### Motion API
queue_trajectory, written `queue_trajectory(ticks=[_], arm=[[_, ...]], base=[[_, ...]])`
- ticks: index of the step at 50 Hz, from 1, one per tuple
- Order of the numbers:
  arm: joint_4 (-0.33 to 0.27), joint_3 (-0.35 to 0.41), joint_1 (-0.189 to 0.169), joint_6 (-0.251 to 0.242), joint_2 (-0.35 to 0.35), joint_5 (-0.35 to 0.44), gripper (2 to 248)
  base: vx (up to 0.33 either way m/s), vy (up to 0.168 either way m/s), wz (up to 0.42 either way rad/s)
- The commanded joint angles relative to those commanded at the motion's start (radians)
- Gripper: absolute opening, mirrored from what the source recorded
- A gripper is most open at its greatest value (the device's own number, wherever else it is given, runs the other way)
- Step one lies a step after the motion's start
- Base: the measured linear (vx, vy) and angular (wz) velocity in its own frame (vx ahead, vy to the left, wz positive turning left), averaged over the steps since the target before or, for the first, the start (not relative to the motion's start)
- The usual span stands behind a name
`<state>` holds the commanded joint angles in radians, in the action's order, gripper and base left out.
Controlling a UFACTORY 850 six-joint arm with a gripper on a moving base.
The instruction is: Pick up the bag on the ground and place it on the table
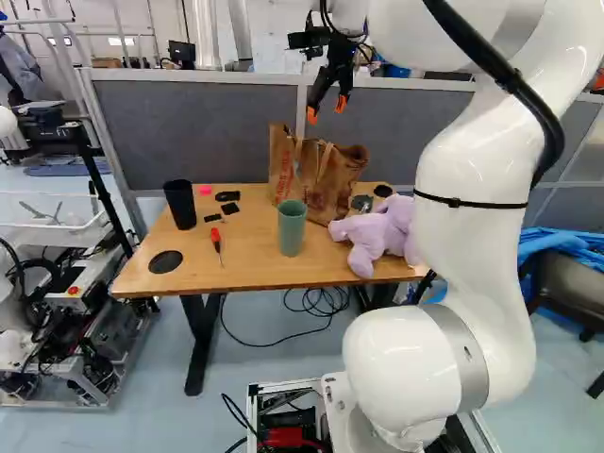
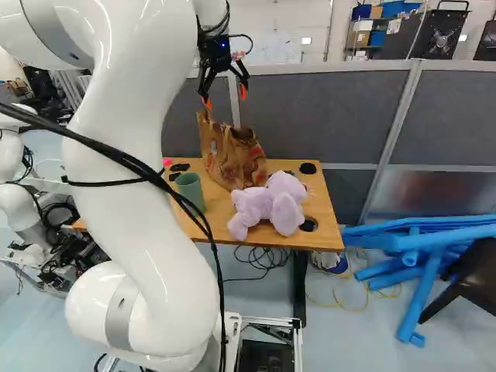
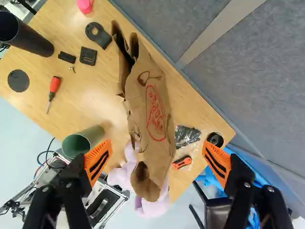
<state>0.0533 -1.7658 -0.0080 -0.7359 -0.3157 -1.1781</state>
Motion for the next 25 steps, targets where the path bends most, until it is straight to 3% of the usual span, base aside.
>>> queue_trajectory(ticks=[25], arm=[[0.0, 0.0, 0.0, 0.0, 0.0, 0.0, 247]], base=[[-0.132, -0.003, 0.01]])
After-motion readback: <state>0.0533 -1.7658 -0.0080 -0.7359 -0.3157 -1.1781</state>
